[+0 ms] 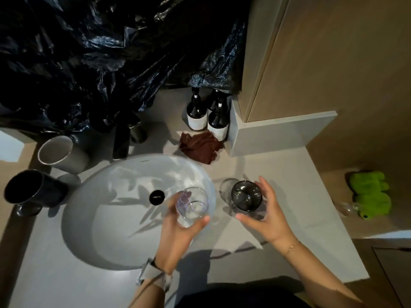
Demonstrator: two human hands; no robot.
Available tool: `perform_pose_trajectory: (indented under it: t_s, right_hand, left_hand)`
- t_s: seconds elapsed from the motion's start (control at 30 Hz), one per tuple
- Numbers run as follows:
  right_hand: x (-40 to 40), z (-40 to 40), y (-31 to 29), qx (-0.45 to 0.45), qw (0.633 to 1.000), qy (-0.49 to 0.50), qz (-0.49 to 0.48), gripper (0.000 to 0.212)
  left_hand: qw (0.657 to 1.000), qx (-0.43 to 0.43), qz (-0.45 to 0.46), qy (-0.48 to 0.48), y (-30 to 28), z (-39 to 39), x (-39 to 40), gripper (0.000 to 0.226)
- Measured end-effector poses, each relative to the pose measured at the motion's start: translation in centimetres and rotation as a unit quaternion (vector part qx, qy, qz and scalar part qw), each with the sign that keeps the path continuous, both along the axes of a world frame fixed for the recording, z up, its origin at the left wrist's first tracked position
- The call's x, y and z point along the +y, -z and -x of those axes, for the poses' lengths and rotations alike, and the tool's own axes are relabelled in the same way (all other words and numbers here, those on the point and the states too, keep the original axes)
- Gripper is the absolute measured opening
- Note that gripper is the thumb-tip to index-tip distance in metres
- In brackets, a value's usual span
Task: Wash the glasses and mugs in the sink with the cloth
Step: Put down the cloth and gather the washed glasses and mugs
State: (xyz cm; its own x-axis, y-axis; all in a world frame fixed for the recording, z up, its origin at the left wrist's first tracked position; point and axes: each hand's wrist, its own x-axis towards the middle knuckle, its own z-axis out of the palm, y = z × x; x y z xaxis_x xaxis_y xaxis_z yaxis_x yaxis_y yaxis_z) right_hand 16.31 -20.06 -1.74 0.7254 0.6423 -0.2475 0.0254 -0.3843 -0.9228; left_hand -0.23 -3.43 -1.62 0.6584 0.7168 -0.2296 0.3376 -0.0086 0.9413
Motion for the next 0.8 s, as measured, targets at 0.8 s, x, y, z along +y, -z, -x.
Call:
perform_pose_trajectory:
  t_s: [0.8]
  right_hand:
    - [-5.1,-18.6,1.1,-0.116,0.985,0.123,0.031,0.078]
  left_hand:
    - [0.997,-0.010,-0.072,0.027,2.5,-22.5,-8.6,0.082]
